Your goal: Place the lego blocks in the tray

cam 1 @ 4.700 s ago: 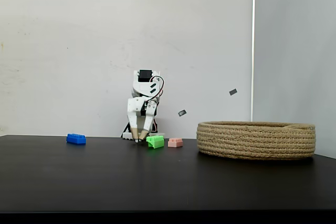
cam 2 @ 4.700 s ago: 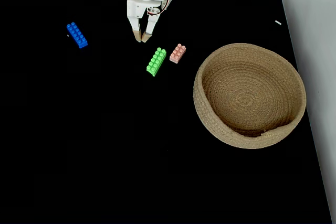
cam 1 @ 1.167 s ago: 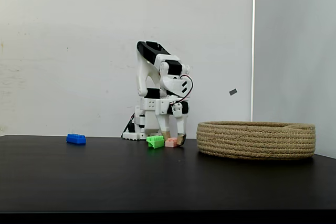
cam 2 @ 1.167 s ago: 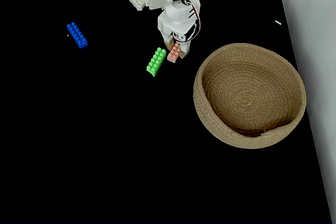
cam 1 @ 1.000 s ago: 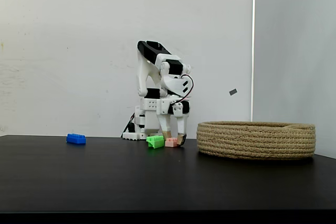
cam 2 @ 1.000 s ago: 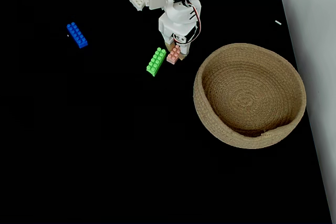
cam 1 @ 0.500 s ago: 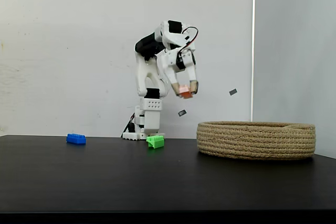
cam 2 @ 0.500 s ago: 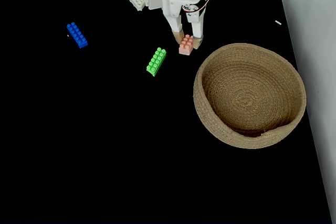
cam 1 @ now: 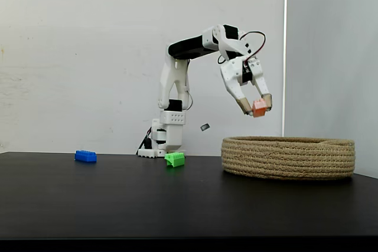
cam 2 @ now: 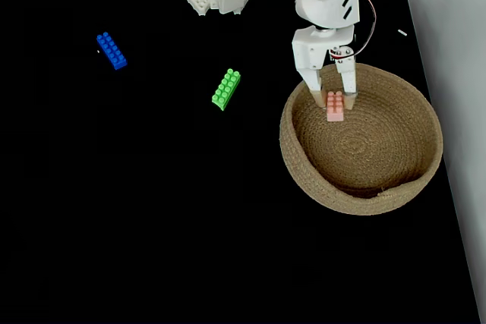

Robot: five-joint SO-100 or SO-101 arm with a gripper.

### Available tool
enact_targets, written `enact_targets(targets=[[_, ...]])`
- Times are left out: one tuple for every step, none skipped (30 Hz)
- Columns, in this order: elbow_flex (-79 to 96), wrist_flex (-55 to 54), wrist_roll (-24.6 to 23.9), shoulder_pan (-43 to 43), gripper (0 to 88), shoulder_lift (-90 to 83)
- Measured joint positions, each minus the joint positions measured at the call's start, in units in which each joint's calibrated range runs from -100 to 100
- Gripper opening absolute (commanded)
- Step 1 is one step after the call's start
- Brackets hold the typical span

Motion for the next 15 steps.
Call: enact_targets(targets=[[-0.18, 0.08, -0.24, -0.33, 40.6, 0.93], [-0.18, 0.08, -0.44, -0.57, 41.3, 1.70], [-0.18, 0.41, -0.68, -0.73, 41.4, 2.21], [-0.18, 0.81, -0.83, -0.81, 41.1, 2.46], [-0.18, 1.38, -0.93, -0.90, 40.5, 2.54], [-0.18, 1.95, -0.98, -1.06, 39.3, 2.54], [-0.27, 2.60, -0.93, -1.22, 38.6, 2.54], [-0.27, 3.41, -0.68, -1.38, 38.4, 2.21], [0.09, 3.90, -0.34, -1.22, 38.0, 1.61], [1.06, 4.47, -0.20, -0.73, 38.1, 0.59], [2.21, 4.95, -0.15, 0.00, 37.7, -0.93], [3.80, 5.68, -0.15, 1.06, 37.0, -2.80], [5.57, 6.50, -0.15, 2.52, 36.9, -5.00], [7.69, 7.23, -0.15, 4.15, 36.4, -7.55], [10.08, 7.96, -0.05, 5.94, 35.6, -10.01]])
